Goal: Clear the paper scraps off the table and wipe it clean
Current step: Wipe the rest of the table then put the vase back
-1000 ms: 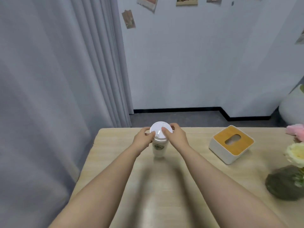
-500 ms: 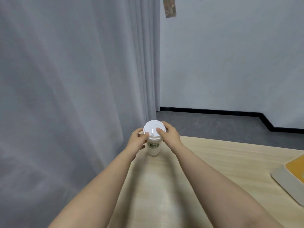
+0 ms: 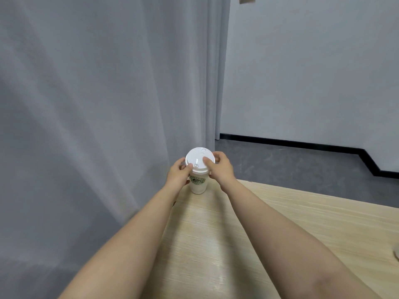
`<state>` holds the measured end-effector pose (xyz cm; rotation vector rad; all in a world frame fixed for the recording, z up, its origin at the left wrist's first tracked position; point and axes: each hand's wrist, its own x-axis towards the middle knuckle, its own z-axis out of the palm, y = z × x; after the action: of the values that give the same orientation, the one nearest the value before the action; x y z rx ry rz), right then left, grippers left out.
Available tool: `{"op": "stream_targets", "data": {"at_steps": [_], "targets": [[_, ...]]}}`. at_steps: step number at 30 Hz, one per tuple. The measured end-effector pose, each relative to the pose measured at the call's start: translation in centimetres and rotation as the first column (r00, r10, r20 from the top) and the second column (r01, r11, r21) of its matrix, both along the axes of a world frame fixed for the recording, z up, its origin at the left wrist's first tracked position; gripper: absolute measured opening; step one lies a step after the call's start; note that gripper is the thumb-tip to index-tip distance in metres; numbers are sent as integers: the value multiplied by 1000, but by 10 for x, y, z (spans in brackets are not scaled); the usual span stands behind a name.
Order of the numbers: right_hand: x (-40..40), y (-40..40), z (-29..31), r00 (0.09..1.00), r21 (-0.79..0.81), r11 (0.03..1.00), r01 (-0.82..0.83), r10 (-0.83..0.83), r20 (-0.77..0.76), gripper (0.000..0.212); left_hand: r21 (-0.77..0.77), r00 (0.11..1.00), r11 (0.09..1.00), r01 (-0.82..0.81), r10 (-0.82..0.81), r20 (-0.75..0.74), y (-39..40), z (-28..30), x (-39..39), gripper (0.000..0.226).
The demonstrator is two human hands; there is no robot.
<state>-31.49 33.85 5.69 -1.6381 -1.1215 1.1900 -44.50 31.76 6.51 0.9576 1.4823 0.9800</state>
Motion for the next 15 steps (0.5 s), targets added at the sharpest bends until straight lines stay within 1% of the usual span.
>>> {"op": "stream_targets", "data": {"at_steps": [5,9,15], "targets": [[-9,4,-4,999,9,1000,1,-2,33,42,-24,999,1000,-17,17,36,4,-8,-2,35],[-19,6,-4,998,14,1000,4,-5,67,46,-28,1000,999,-20,21,14,3,-13,-8,39],[-17,4,-3,998,3,1000,-12,12,56,48,-52,999,998,-36,36,-9,-1,-10,-6,49]]}}
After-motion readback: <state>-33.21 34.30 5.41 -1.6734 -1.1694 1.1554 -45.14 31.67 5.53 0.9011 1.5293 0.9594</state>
